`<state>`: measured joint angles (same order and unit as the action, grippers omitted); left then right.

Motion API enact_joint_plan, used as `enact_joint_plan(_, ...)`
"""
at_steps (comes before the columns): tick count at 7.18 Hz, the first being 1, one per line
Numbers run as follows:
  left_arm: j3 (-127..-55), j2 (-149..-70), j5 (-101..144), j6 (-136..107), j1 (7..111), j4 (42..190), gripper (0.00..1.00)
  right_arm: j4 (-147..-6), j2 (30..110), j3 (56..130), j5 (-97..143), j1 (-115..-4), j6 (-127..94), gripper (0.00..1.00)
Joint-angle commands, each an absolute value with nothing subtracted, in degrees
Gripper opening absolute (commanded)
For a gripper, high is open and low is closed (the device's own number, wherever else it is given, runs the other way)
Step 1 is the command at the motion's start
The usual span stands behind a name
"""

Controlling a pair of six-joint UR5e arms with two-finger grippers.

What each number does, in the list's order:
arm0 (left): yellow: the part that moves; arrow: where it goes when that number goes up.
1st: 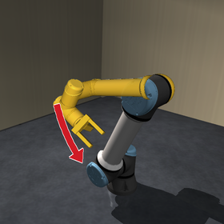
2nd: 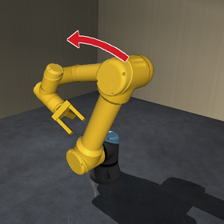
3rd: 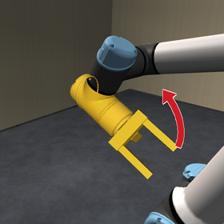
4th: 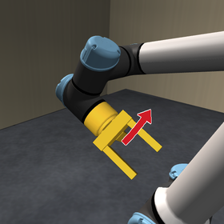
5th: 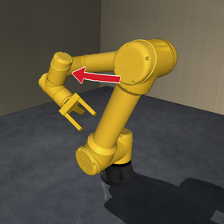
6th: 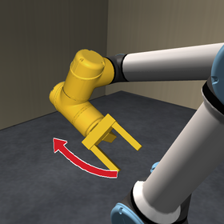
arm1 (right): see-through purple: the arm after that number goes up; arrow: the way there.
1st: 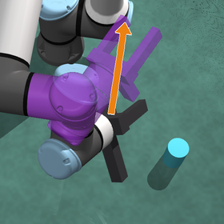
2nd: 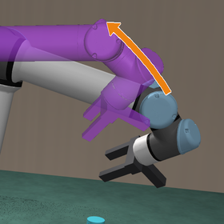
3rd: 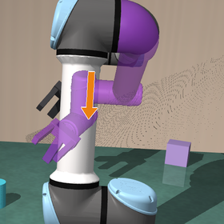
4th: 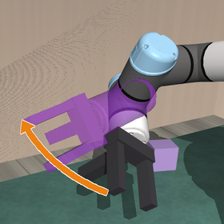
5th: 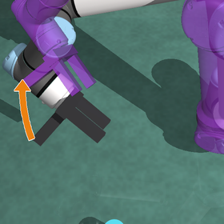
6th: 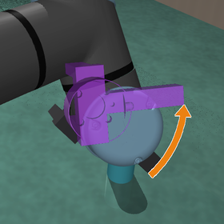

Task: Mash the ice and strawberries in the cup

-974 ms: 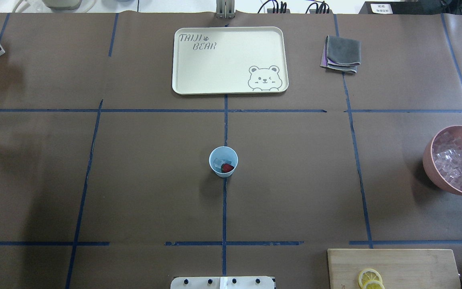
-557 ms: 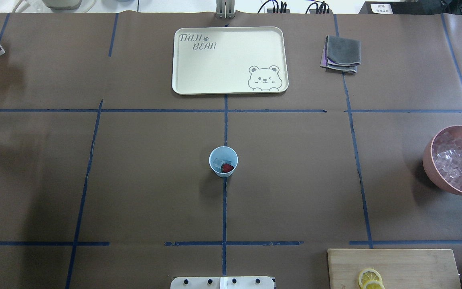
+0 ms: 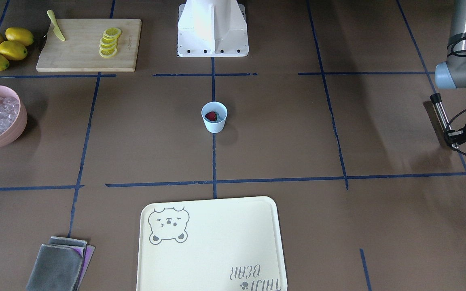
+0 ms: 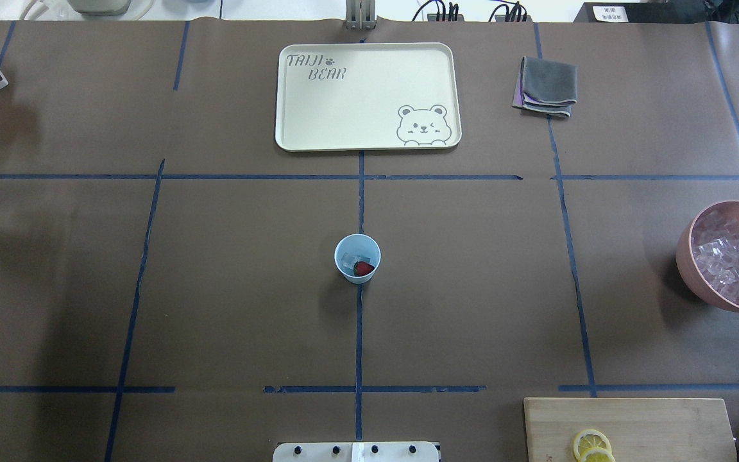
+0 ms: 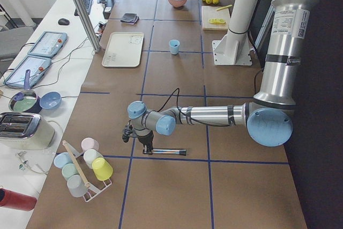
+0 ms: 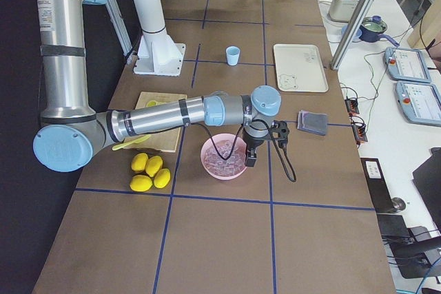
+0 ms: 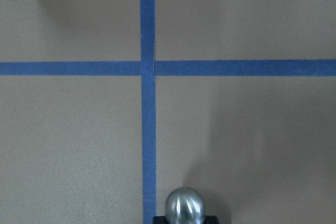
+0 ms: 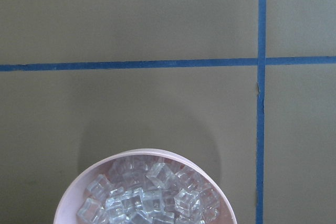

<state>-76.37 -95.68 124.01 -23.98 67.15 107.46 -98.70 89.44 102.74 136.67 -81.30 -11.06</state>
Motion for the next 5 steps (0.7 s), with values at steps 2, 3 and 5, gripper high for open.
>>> enact_joint_plan(2, -74.4, -95.7, 123.9, -24.0, 67.1, 111.3, 0.09, -98.8, 89.6, 102.7, 136.7, -81.3, -11.0, 1.0)
enact_joint_plan(3, -74.4, -95.7, 123.9, -24.2, 67.1, 111.7, 0.37, -98.8, 89.6, 102.7, 136.7, -81.3, -10.9, 1.0)
enact_joint_plan(5, -75.1, -95.8, 124.0, -24.3, 67.1, 111.7, 1.0, -98.8, 89.6, 102.7, 136.7, -81.3, -11.1, 1.0)
